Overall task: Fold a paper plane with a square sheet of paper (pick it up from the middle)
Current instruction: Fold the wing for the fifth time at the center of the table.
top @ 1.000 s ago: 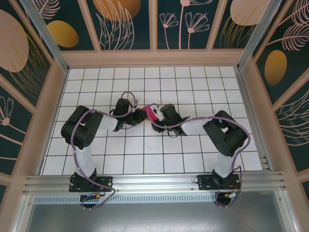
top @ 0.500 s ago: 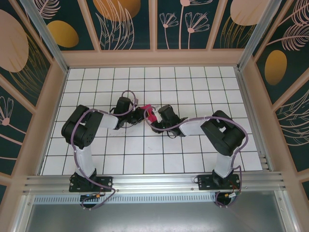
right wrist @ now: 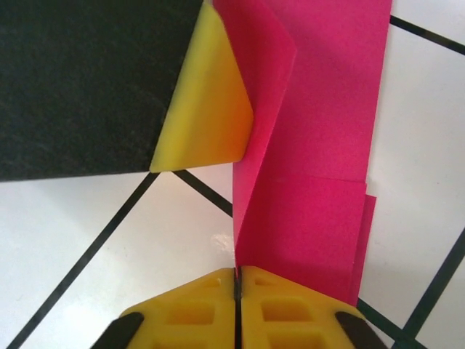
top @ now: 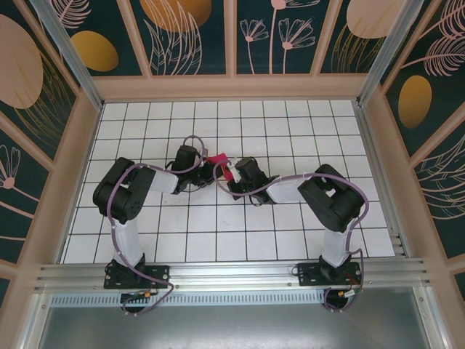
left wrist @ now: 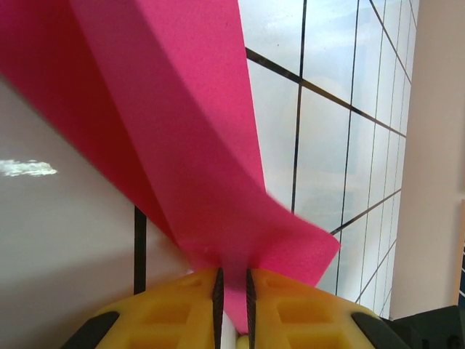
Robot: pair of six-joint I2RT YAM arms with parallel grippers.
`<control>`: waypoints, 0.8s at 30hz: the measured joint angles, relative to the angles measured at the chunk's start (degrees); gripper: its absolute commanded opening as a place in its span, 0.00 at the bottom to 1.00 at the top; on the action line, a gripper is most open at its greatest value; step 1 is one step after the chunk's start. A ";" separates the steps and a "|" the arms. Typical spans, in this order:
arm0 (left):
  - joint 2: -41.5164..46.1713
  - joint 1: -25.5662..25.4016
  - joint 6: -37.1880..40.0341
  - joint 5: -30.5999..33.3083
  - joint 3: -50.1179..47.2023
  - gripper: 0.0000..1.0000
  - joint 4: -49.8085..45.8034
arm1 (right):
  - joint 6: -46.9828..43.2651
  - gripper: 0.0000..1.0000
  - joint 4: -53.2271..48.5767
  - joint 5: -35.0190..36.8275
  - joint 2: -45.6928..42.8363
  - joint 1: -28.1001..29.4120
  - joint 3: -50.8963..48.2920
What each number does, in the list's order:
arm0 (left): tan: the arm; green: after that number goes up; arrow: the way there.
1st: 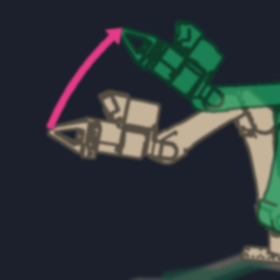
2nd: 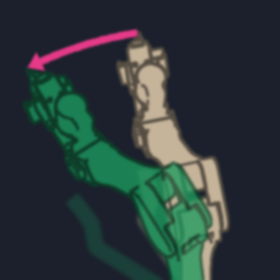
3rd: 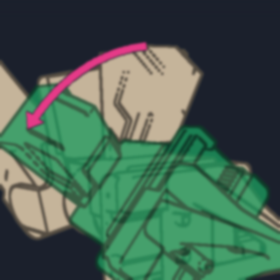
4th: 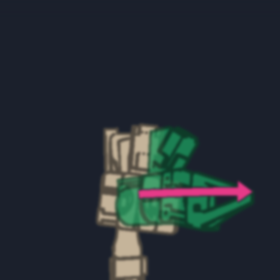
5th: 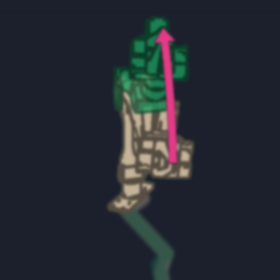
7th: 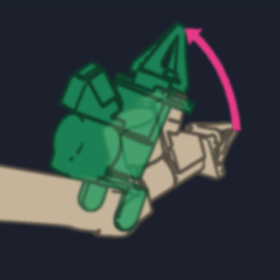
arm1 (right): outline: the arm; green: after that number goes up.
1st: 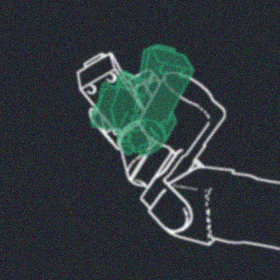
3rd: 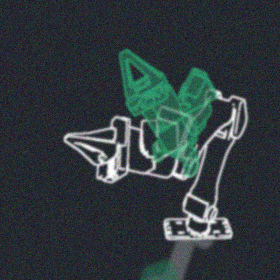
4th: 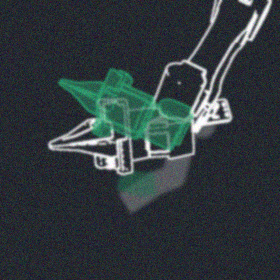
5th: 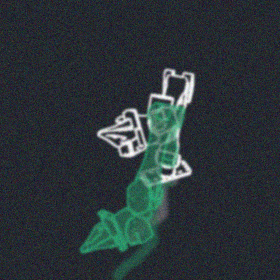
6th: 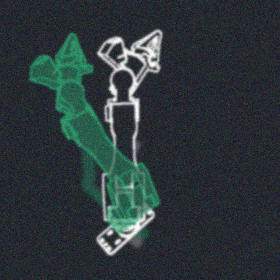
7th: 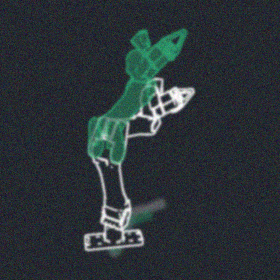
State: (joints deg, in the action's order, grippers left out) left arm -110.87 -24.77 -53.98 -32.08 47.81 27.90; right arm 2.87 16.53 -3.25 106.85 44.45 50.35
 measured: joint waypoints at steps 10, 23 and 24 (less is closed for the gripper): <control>7.26 0.00 3.43 1.60 -3.58 0.32 1.33 | 11.98 0.00 5.18 -18.08 0.00 -5.62 -1.29; 9.75 0.00 4.46 0.98 -8.31 0.31 8.26 | 33.42 0.00 20.83 -38.12 2.10 -11.45 -5.42; 9.66 0.00 4.46 0.85 -8.46 0.31 9.05 | 34.71 0.00 21.64 -39.06 2.73 -11.50 -5.42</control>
State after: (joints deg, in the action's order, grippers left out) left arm -101.21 -24.77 -49.52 -31.22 39.35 36.95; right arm 37.58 38.17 -42.30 109.58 32.95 44.93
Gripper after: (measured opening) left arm 0.315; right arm 0.049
